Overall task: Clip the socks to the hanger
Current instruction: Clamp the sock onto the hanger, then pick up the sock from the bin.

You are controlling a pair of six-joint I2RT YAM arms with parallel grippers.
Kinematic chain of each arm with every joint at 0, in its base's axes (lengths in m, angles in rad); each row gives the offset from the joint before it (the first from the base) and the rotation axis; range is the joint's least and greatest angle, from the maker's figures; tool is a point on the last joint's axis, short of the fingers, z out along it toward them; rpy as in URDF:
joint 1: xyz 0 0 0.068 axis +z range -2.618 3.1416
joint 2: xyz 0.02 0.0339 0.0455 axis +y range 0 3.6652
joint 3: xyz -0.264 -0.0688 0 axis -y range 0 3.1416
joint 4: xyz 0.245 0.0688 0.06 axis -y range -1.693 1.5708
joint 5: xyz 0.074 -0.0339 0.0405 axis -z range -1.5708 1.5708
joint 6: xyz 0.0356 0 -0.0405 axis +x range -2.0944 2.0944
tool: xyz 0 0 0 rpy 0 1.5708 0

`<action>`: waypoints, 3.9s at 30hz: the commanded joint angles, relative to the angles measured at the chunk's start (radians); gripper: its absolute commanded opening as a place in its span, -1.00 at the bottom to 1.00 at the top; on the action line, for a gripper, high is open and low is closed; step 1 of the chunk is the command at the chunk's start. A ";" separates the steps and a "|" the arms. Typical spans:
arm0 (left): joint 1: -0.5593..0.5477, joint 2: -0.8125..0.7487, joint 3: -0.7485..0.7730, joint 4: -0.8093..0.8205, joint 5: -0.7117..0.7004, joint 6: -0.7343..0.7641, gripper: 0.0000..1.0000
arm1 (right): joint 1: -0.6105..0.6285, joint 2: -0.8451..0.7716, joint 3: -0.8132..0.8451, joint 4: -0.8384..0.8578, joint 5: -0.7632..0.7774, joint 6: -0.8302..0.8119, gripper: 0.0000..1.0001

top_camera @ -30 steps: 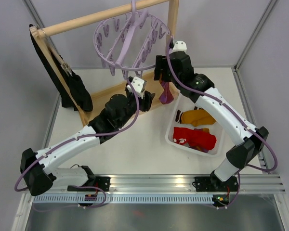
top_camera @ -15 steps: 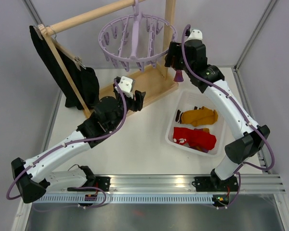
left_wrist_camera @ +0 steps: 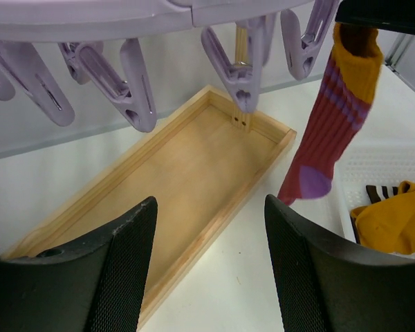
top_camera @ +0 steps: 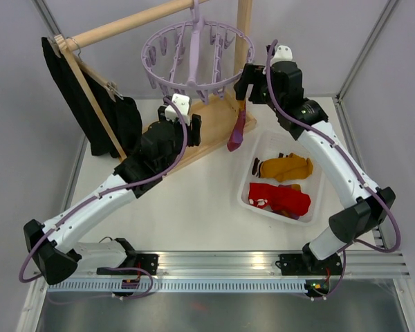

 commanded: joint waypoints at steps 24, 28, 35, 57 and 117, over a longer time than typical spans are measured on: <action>0.012 0.004 0.086 -0.093 0.164 -0.059 0.38 | -0.143 -0.393 -0.648 -0.011 0.051 0.114 0.70; 0.012 -0.034 0.049 -0.108 0.181 -0.082 0.38 | -0.235 -0.380 -0.736 0.057 -0.003 0.153 0.58; 0.012 -0.100 -0.009 -0.120 0.190 -0.114 0.38 | -0.253 -0.331 -0.807 0.145 -0.107 0.163 0.35; 0.012 -0.132 -0.049 -0.139 0.187 -0.135 0.38 | -0.084 -0.259 -0.974 0.299 -0.084 0.166 0.04; -0.143 -0.031 -0.336 0.540 0.341 -0.063 0.36 | -0.086 -0.337 -0.720 0.068 -0.035 0.137 -0.99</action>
